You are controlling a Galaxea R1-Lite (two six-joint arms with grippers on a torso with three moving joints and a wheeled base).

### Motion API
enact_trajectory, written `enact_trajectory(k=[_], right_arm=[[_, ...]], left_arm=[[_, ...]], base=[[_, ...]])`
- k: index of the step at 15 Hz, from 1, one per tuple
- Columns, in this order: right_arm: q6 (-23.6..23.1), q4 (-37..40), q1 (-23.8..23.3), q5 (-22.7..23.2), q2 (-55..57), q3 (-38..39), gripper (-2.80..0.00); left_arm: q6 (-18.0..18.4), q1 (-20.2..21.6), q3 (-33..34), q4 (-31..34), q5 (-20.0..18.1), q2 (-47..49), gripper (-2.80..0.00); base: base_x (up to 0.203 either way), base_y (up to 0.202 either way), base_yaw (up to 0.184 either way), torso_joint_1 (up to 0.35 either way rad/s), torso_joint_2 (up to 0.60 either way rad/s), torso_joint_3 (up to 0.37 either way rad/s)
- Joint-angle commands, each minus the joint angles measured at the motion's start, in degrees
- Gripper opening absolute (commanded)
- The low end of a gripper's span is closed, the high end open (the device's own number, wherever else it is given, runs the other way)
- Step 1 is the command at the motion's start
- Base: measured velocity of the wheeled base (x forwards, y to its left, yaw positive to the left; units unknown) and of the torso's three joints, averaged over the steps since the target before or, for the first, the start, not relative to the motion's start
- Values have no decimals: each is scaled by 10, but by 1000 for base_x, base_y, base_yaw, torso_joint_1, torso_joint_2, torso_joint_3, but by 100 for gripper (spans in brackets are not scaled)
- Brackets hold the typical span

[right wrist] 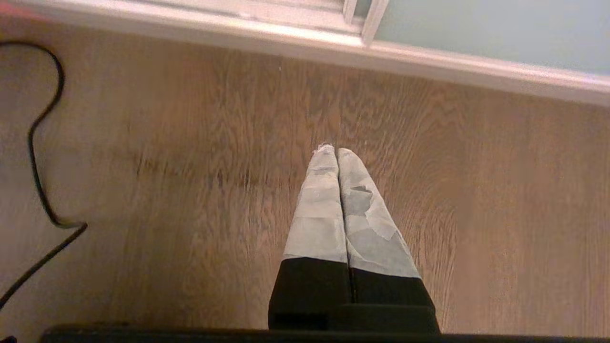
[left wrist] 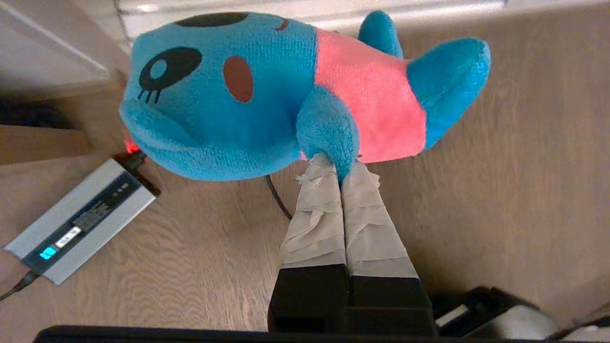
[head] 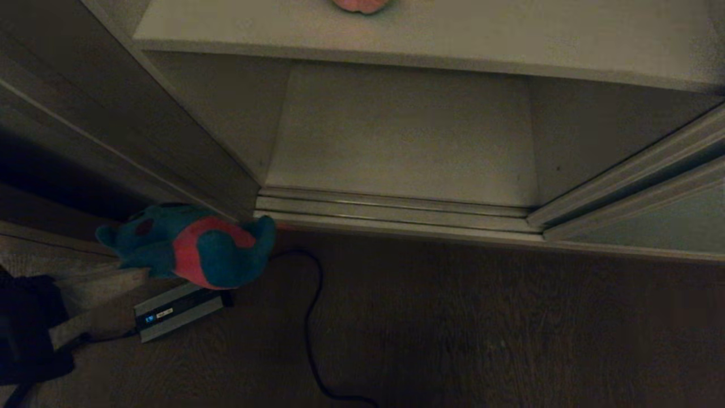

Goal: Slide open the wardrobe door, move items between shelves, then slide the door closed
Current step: Place the blue doll on the lower shelf

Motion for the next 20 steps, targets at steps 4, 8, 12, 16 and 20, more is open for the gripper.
enact_trajectory(k=[4,8,12,16,20], right_arm=[[0,0,0,0,0,3,-280],[0,0,0,0,0,3,-280],[0,0,0,0,0,3,-280],[0,0,0,0,0,3,-280],[0,0,0,0,0,3,-280]], left_arm=[[20,-13,-1,0,-1,42,-280],[59,-27,-12,-1,-1,69,-280],[84,-41,-16,-4,-1,94,-280],[100,-58,-33,-31,-1,141,-280],[96,-61,-101,-35,-1,208,-280]], base=[[0,0,0,3,0,-197],[0,0,0,1,2,-197],[0,0,0,3,1,-198],[0,0,0,3,5,-200],[0,0,0,4,4,-159]])
